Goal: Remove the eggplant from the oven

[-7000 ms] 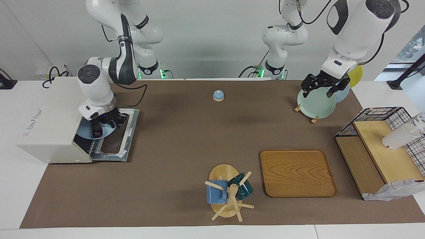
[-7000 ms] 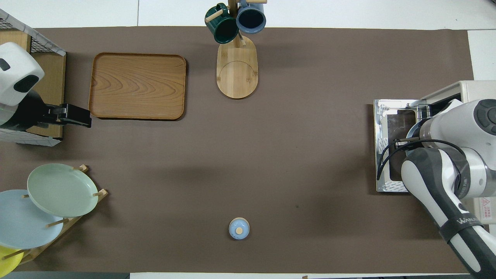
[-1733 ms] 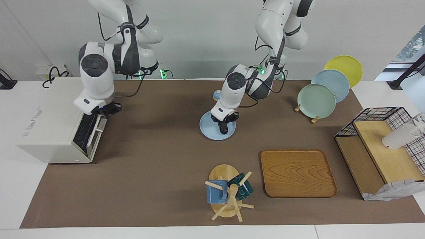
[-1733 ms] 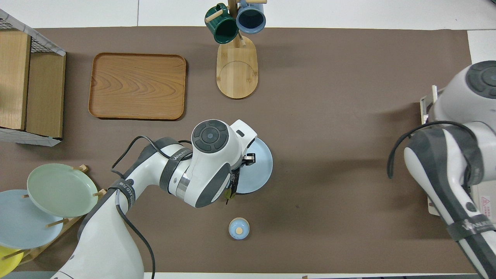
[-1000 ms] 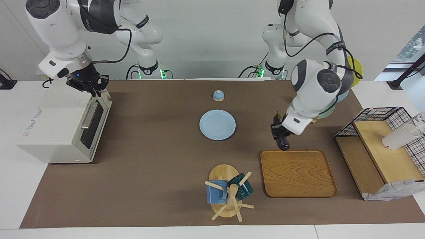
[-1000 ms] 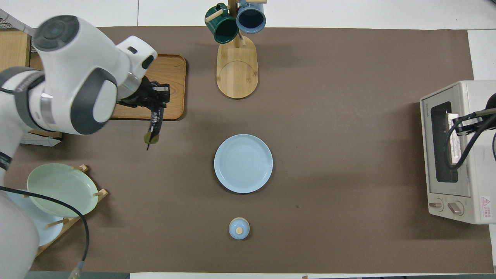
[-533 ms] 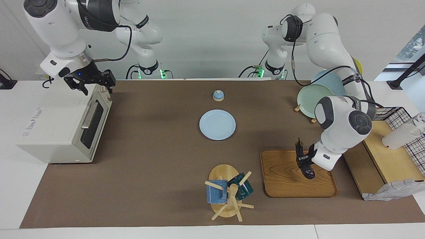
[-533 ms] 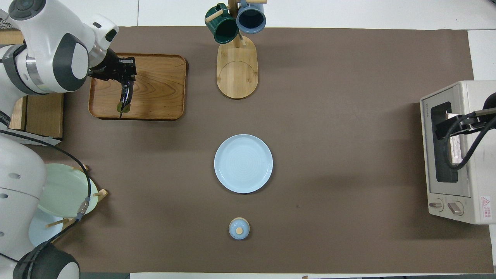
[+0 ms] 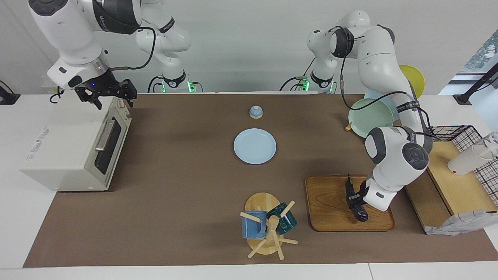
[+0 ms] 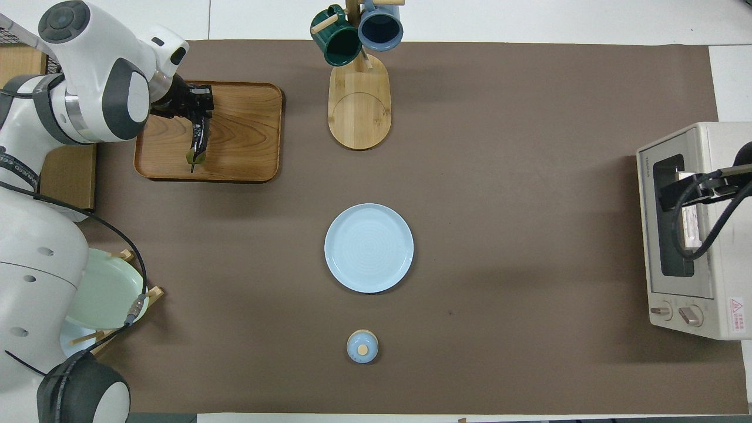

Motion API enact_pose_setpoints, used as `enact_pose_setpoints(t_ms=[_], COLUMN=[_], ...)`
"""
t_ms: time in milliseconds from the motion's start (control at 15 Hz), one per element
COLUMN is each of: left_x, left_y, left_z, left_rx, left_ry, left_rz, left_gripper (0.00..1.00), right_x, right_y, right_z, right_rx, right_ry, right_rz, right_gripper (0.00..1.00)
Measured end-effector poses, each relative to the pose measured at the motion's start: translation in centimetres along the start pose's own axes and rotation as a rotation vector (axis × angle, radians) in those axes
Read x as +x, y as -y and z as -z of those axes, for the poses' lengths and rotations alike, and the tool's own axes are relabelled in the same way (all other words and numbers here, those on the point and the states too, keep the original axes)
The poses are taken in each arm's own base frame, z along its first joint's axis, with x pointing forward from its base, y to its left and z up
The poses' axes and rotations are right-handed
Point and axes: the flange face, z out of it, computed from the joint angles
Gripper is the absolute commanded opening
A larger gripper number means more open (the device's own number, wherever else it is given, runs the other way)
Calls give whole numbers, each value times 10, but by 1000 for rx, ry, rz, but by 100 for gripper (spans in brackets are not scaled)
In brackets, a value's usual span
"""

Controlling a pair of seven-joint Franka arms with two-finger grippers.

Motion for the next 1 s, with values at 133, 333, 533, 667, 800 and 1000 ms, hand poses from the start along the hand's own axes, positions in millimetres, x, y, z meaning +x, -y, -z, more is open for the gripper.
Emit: enact_pose_setpoints(t_ms=[133, 333, 533, 667, 800, 1000], left_x=[0, -2, -5, -14, -32, -65], left_y=[0, 1, 1, 7, 15, 26], left_z=[0, 8, 55, 108, 161, 228], left_rx=[1, 3, -4, -10, -13, -14], left_ry=[-1, 13, -13, -29, -24, 8], left_rz=[-1, -1, -1, 4, 10, 15], left_gripper=[100, 100, 100, 100, 100, 100], right_x=[0, -2, -2, -2, -1, -1], right_y=[-2, -9, -11, -9, -5, -7], right_z=[0, -1, -1, -1, -1, -1], right_rx=[0, 2, 3, 3, 2, 3], right_ry=[1, 1, 2, 1, 1, 2], right_rz=[-4, -18, -22, -18, -11, -14], right_gripper=[100, 100, 100, 100, 100, 100])
